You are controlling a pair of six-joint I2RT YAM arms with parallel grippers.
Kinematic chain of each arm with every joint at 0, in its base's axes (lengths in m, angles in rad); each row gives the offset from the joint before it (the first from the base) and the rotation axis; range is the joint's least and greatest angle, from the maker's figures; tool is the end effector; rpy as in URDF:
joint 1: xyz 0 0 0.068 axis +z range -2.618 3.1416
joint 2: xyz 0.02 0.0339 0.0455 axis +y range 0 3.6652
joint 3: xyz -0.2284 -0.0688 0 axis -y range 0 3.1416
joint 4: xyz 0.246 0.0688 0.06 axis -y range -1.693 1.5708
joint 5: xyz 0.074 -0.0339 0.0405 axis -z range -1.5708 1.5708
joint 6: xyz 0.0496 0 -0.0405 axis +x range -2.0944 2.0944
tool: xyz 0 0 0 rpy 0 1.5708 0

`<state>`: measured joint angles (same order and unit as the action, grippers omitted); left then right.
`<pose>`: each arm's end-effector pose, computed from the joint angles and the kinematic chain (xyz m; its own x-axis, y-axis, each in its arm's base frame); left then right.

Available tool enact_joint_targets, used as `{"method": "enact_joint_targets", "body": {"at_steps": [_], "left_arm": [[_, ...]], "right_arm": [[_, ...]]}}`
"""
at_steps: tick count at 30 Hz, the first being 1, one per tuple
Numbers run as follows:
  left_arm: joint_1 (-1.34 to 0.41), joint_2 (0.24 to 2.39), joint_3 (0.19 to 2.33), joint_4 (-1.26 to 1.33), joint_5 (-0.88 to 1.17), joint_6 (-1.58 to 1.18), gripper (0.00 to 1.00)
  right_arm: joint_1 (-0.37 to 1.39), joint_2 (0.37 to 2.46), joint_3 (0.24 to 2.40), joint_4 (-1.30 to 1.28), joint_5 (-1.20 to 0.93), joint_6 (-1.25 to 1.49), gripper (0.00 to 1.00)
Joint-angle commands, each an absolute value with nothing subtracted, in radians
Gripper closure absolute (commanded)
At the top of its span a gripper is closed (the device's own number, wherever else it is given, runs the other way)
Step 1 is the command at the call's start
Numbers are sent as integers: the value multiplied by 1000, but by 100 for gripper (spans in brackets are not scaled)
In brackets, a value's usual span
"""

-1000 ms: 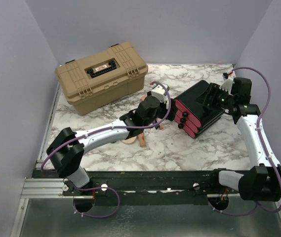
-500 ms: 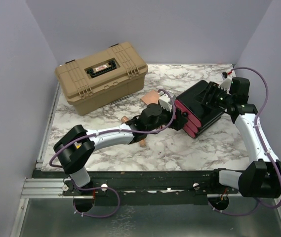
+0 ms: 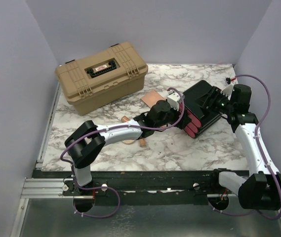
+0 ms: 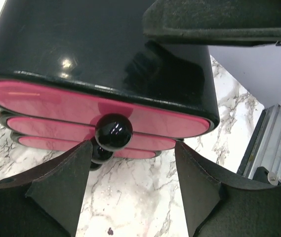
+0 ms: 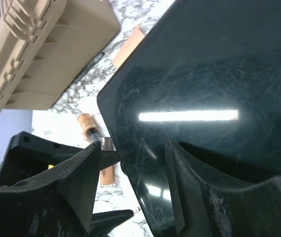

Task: Organize the makeup
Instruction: Open the drawer in the storage box.

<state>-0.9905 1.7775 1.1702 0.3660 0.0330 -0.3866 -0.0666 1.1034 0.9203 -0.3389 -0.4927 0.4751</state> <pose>0.2306 -0.3548 0.2164 -0.4431 -0.0114 -0.8964 0.7410 0.5581 -0.3734 0.2729 0.0053 0.2729 -0.6027 0.4441 -0.6629 -0.0841 0.7908 0.6062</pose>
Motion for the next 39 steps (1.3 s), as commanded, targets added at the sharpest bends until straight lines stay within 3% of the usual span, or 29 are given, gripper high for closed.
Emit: {"method": "enact_joint_targets", "body": {"at_steps": [1, 9, 18, 28, 39], "left_arm": [[-996, 1824, 1233, 317, 8, -396, 29], [-996, 1805, 1203, 318, -19, -392, 26], [-996, 1809, 1202, 327, -2, -388, 38], [-995, 1752, 1112, 354, -44, -401, 53], [-995, 1705, 1066, 405, -95, -423, 53]], "right_arm": [[-65, 1146, 932, -309, -557, 520, 41], [-66, 1236, 962, -387, -506, 463, 39], [-66, 1221, 918, -325, -517, 514, 40], [-66, 1280, 909, -367, -532, 480, 54], [-65, 1262, 893, -373, -545, 472, 53]]}}
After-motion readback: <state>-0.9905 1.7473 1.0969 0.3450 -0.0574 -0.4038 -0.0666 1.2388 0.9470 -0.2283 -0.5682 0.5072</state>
